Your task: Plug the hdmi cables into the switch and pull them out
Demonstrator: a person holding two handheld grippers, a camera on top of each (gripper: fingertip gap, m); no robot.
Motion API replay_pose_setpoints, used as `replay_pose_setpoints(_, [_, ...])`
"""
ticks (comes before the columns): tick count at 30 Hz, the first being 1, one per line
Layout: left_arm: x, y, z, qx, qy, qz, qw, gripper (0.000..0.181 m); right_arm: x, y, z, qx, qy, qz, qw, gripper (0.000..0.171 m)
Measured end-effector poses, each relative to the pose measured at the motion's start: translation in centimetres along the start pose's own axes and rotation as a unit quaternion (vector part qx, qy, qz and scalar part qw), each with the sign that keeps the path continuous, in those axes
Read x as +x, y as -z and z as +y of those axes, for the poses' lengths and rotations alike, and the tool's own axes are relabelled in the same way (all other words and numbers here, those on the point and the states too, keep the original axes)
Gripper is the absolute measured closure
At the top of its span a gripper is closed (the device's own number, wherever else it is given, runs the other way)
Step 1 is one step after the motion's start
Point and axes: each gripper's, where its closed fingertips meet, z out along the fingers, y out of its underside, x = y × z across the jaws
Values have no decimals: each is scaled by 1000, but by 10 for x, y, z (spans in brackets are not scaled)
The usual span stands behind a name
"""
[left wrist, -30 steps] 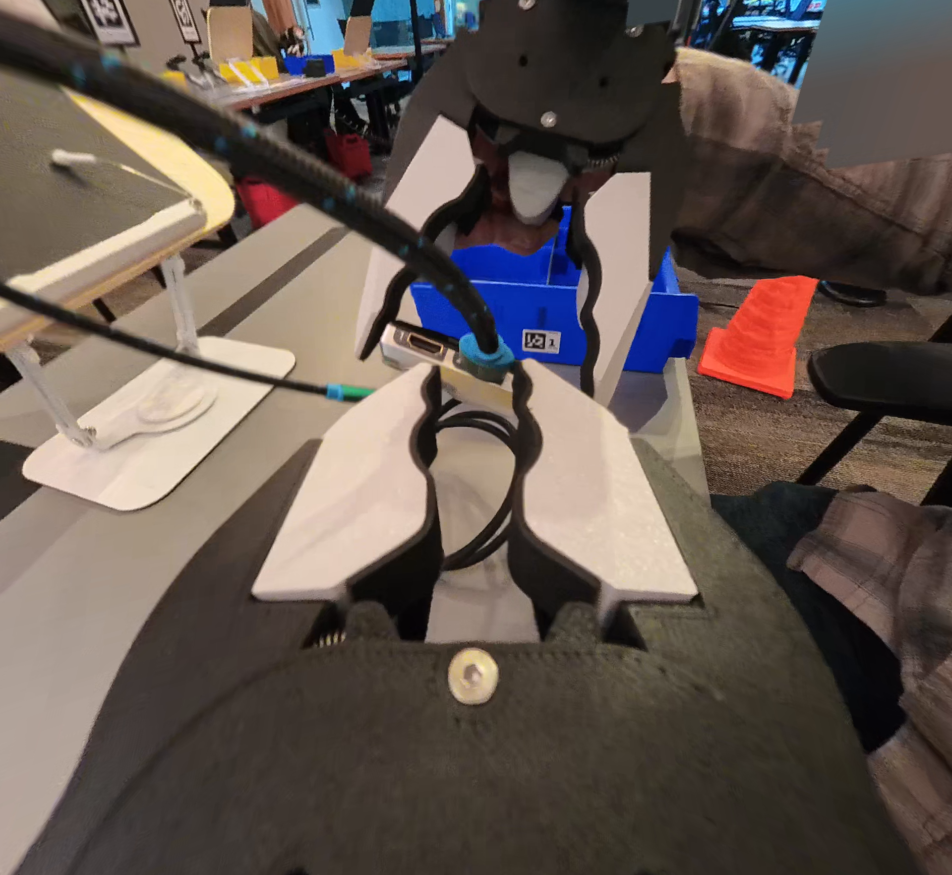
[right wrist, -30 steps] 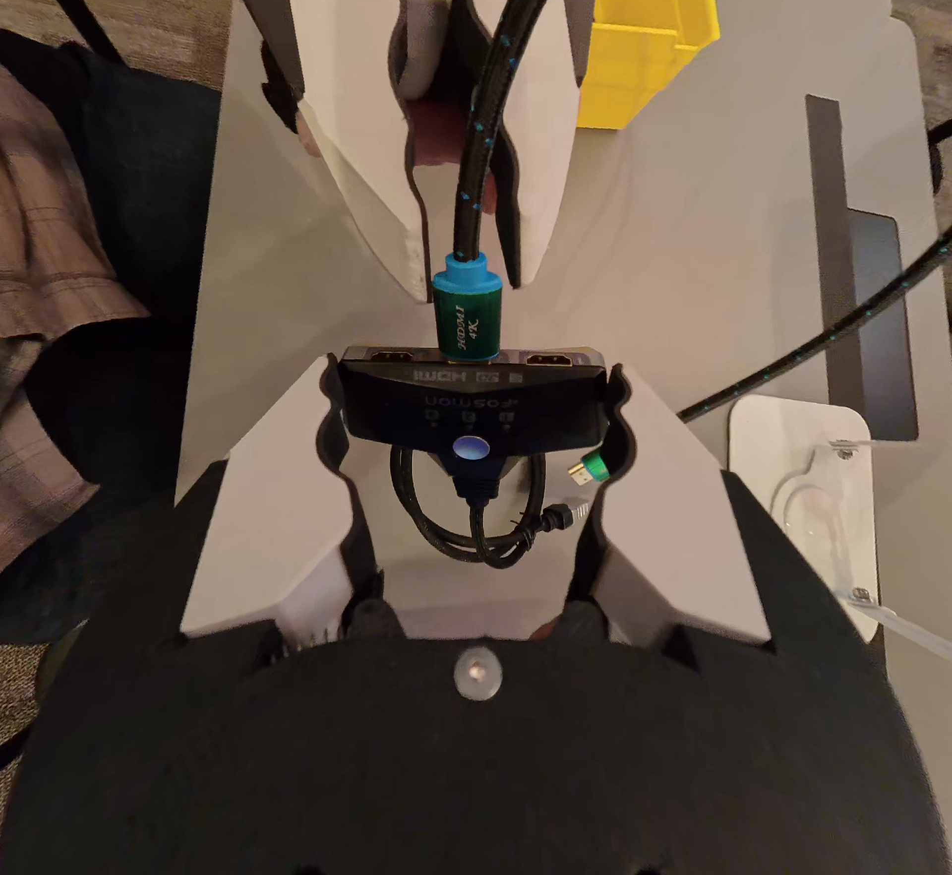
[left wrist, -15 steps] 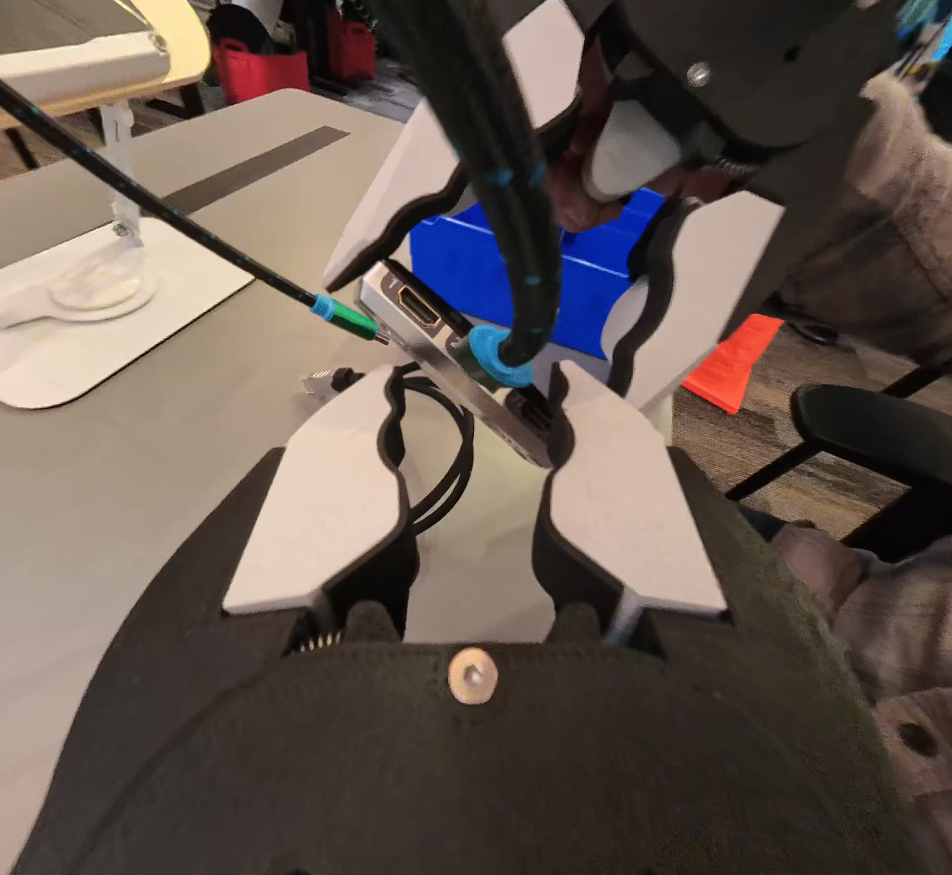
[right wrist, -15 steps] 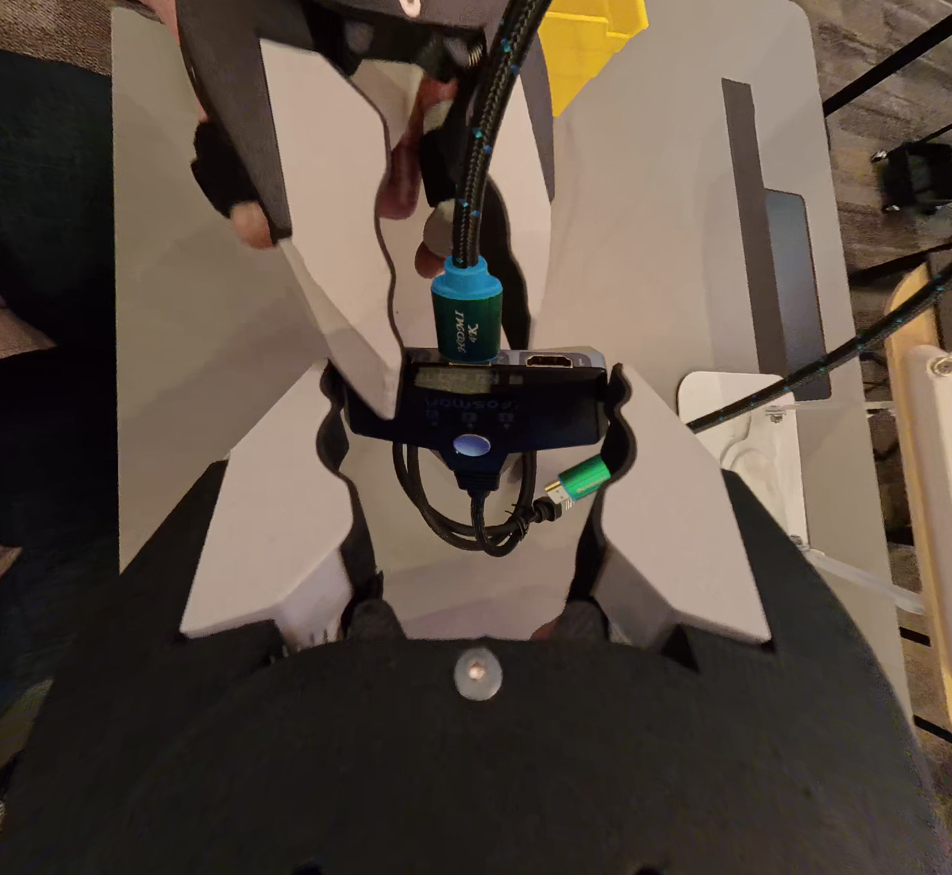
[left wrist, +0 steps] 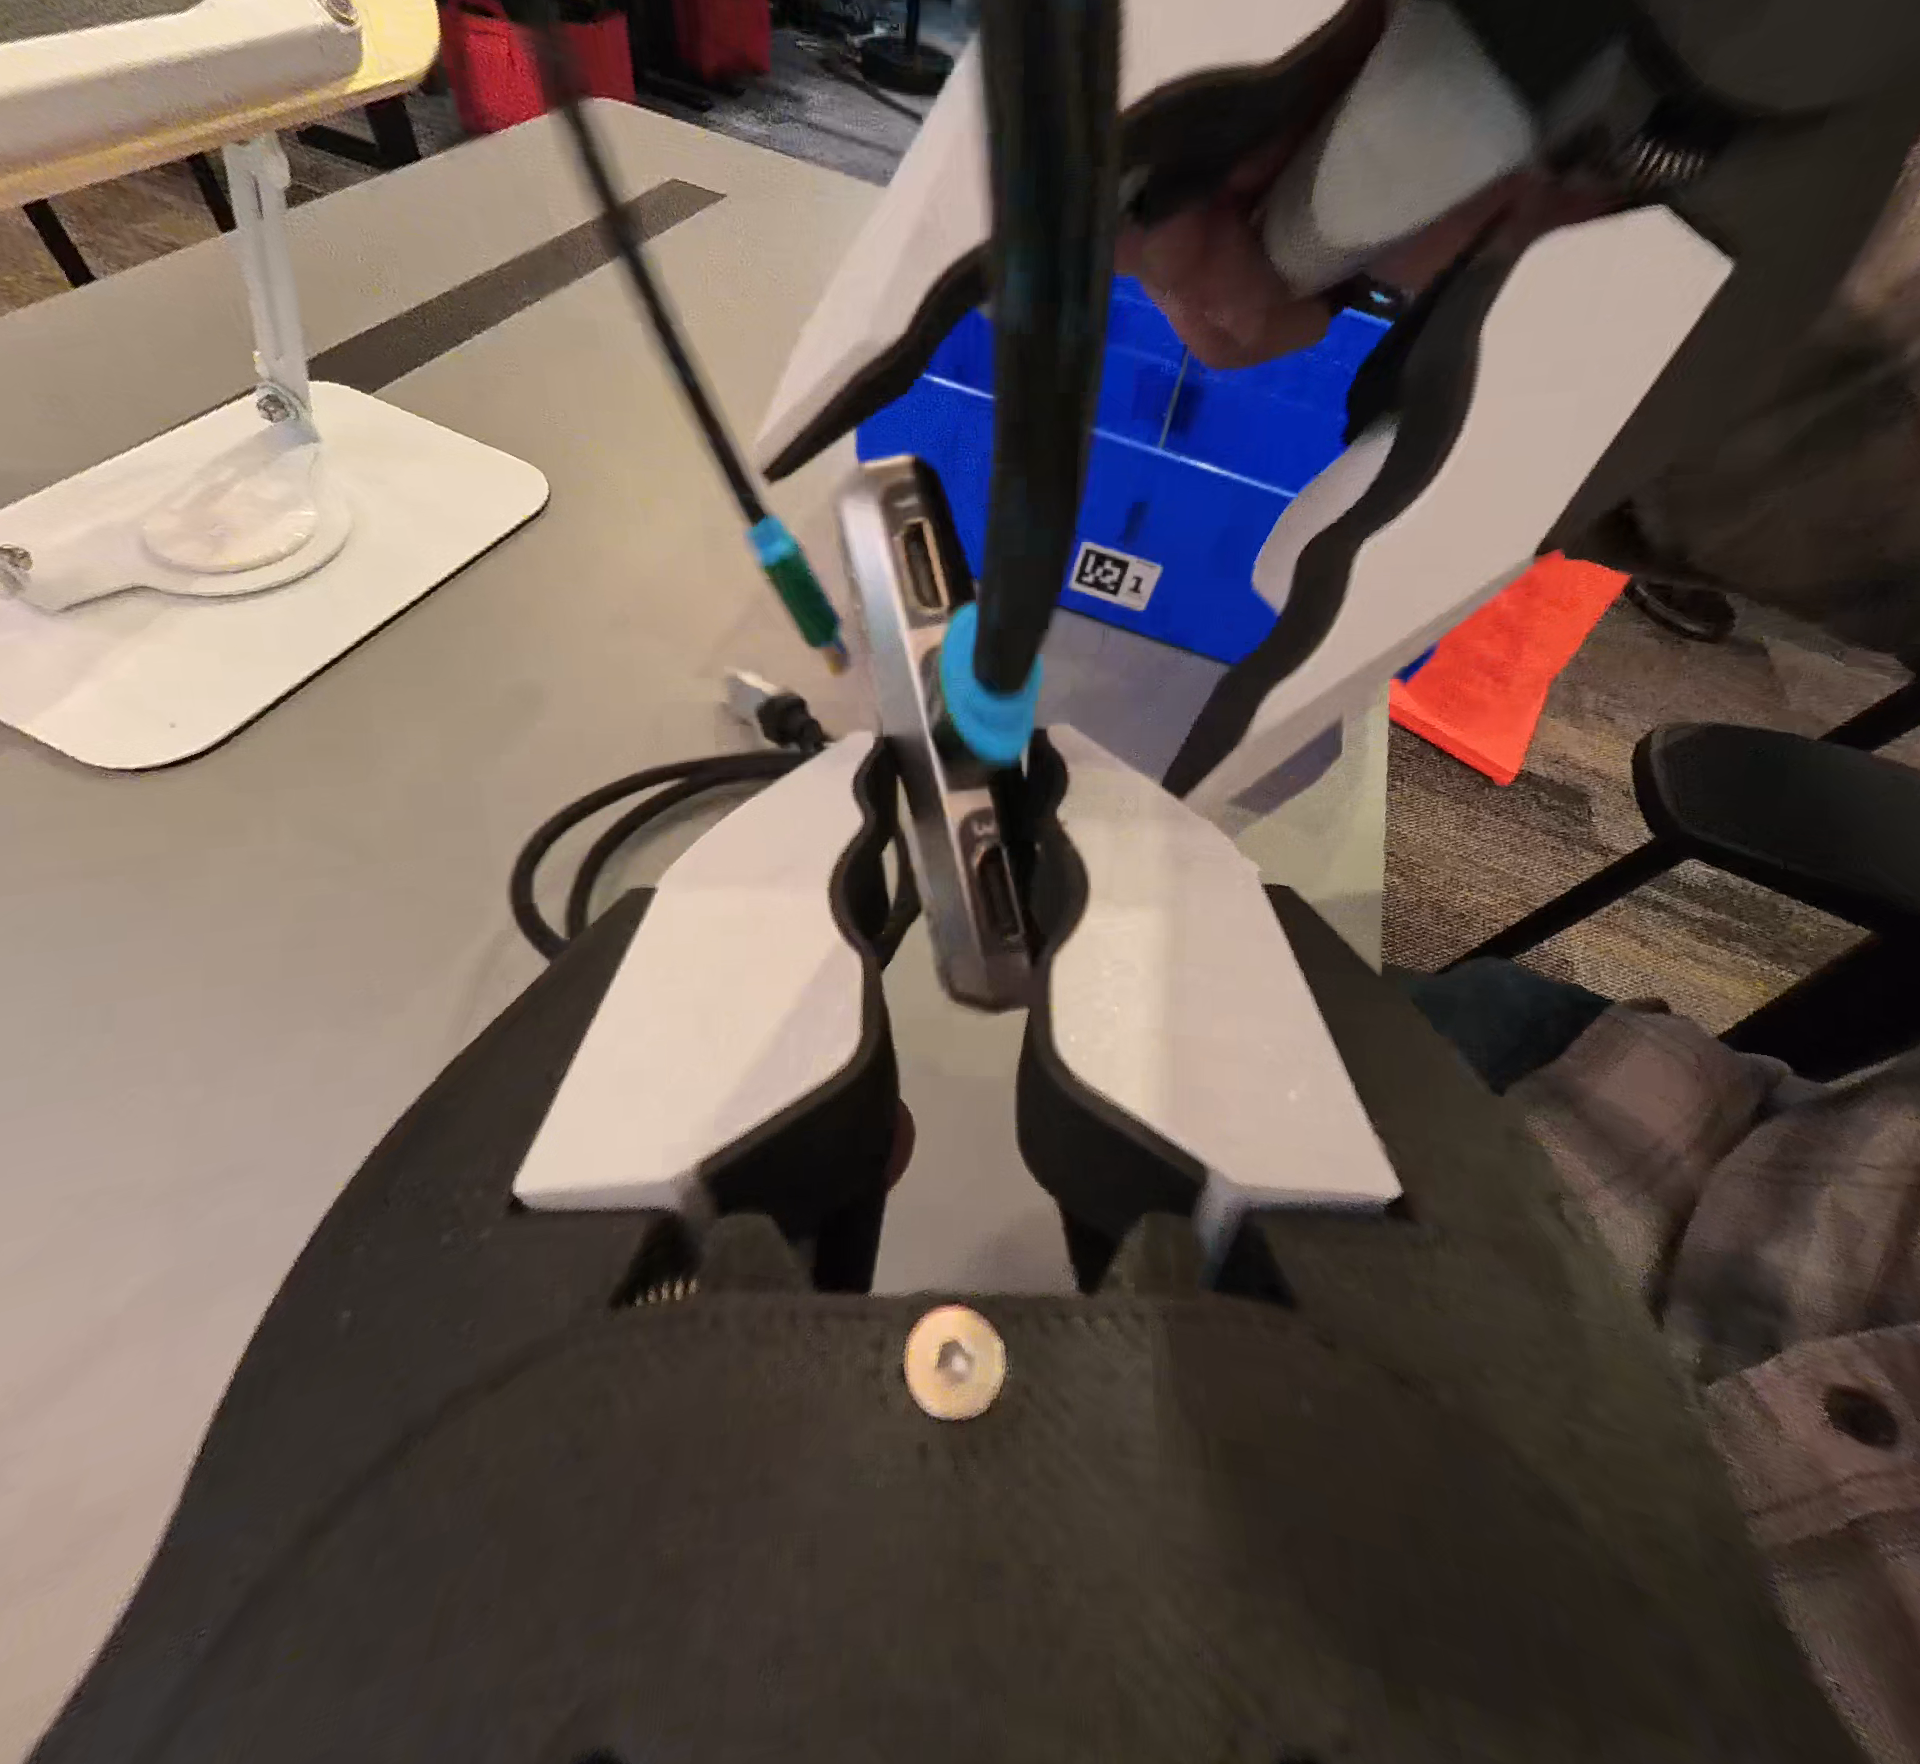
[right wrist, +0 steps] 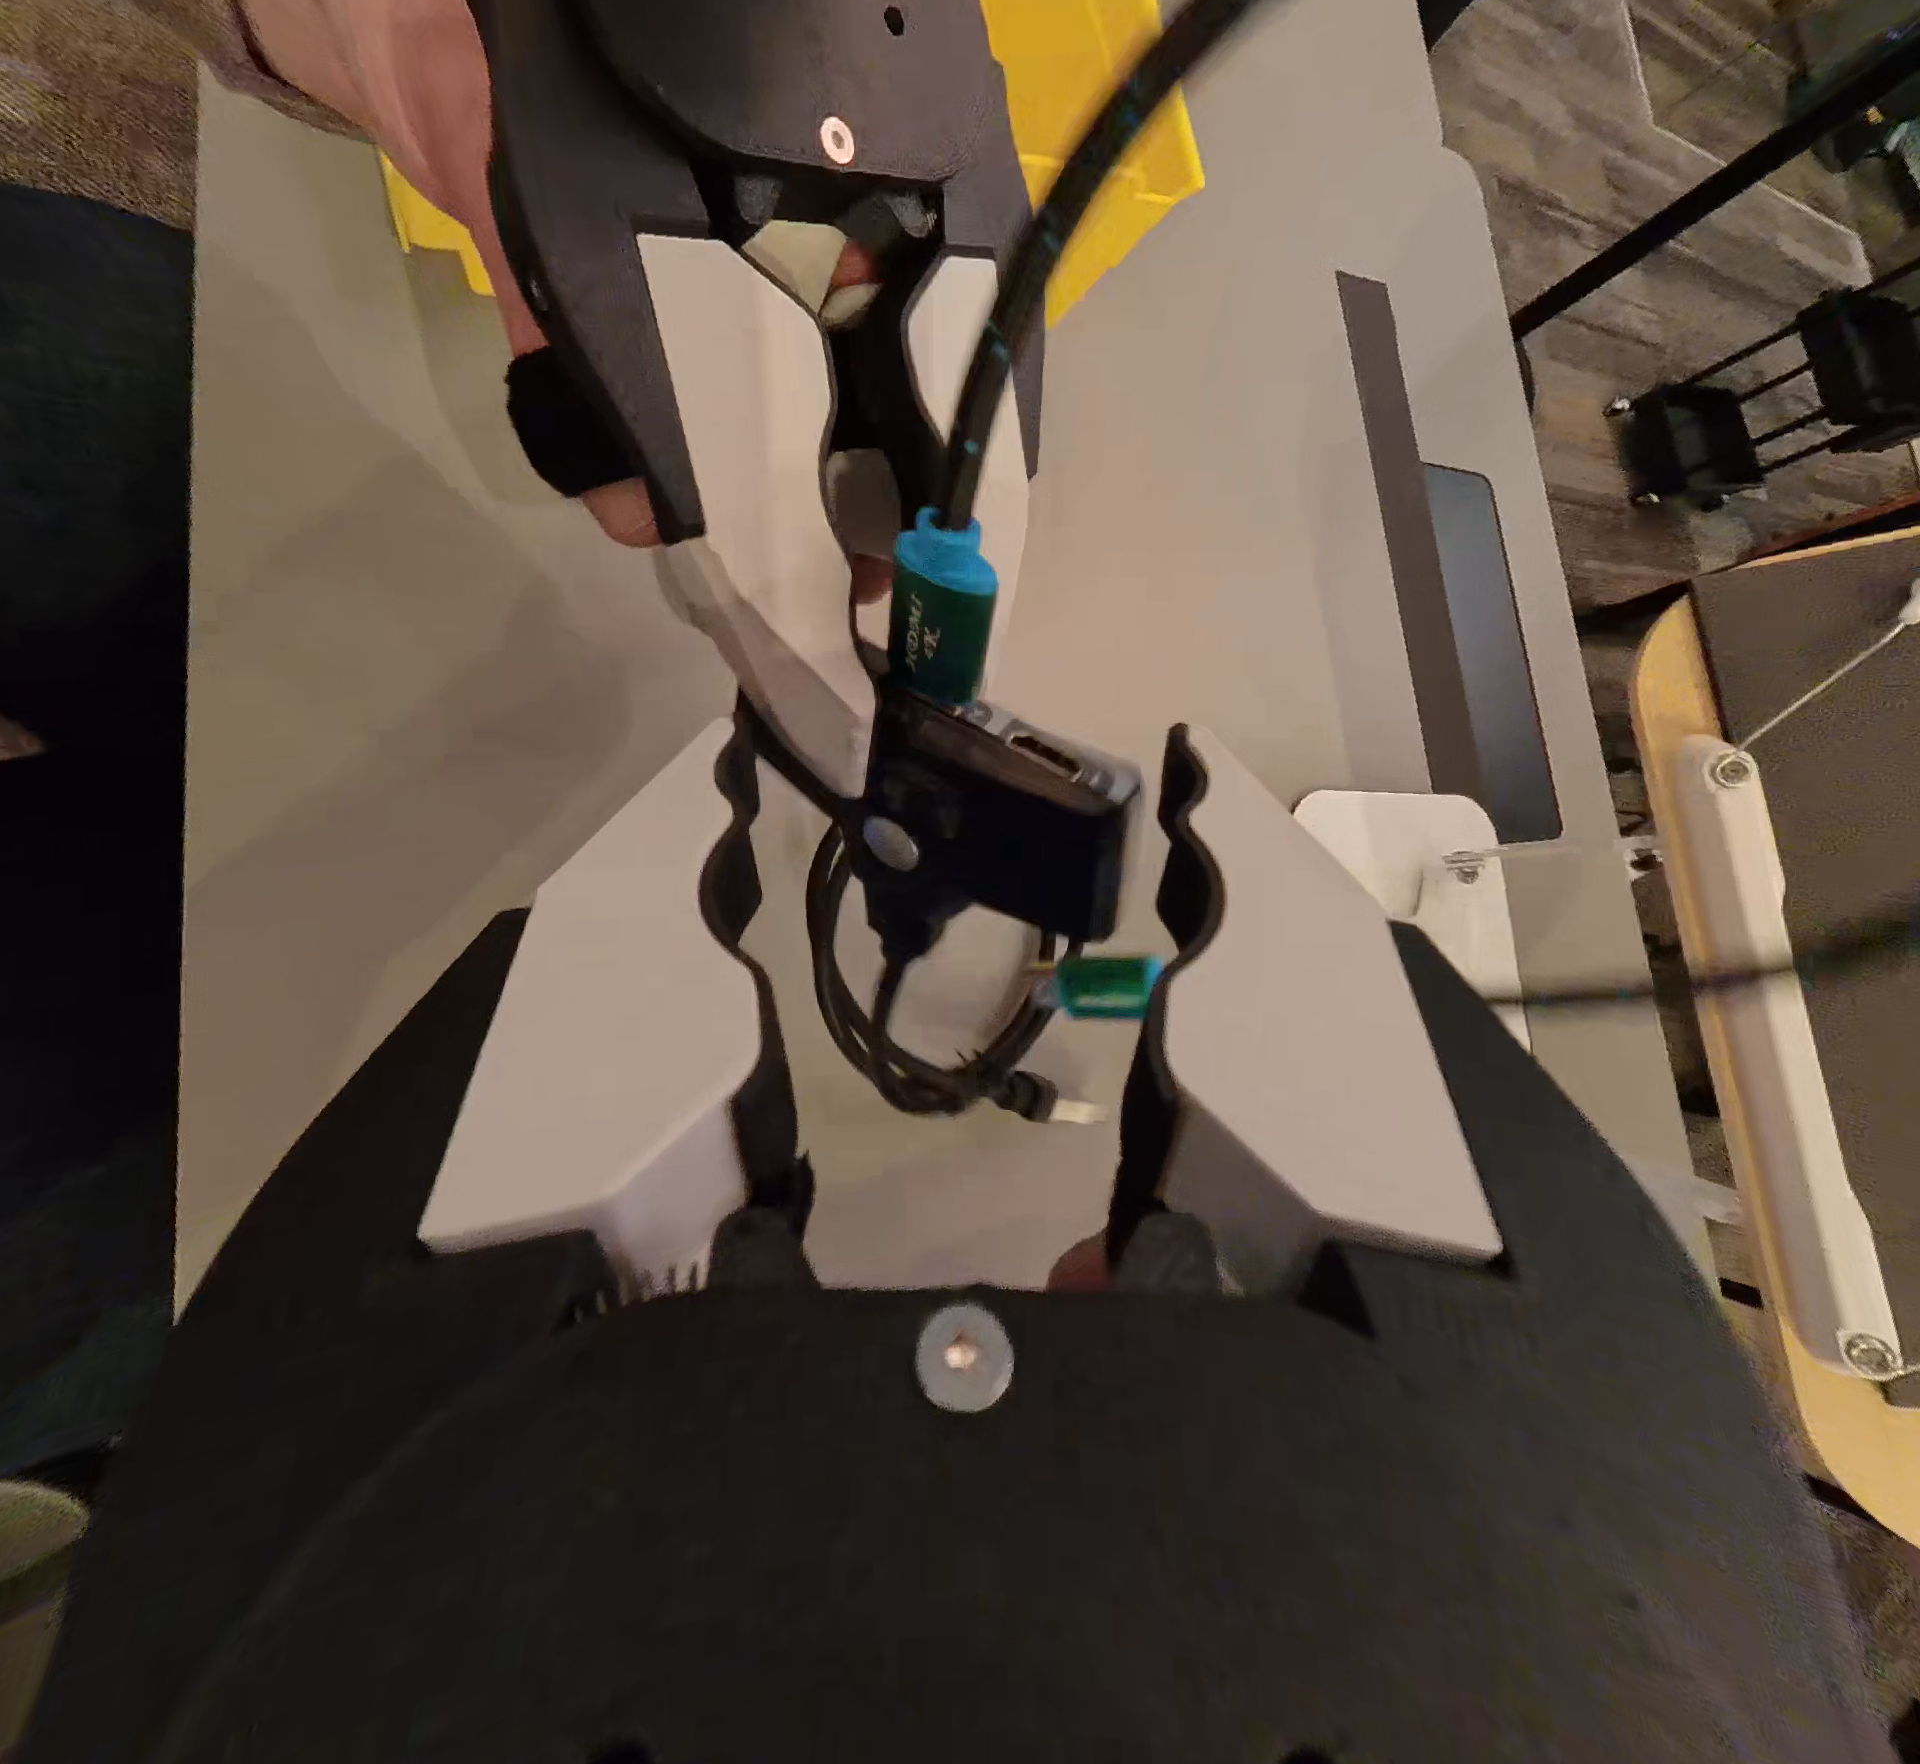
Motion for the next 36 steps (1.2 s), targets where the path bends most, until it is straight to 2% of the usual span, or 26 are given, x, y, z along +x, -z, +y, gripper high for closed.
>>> replay_pose_setpoints(7, [11,2,-5,-7,-40,18,999,160,4,8,12,10,-39,-42,998,106])
replay_pose_setpoints(11, [13,3,-6,-16,-63,18,998,161,-12,-3,18,3,-34,-61,998,124])
replay_pose_setpoints(12, [13,4,-4,-24,-73,16,997,161,-13,-5,20,0,-28,-57,998,137])
replay_pose_setpoints(15, [15,4,-4,-34,-106,12,994,160,-17,-4,19,9,-25,-62,998,144])
replay_pose_setpoints(21, [8,17,-28,13,-120,-22,992,148,-9,9,6,82,-83,-62,991,152])
replay_pose_setpoints(25, [-11,36,-42,48,-109,-56,991,143,6,20,3,152,-161,-43,974,155])
replay_pose_setpoints(30, [-17,39,-34,24,-93,-48,994,138,15,33,-1,227,-240,-50,942,154])
replay_pose_setpoints(36, [-11,21,-19,2,-87,-36,996,134,16,40,-7,269,-264,-67,924,154])
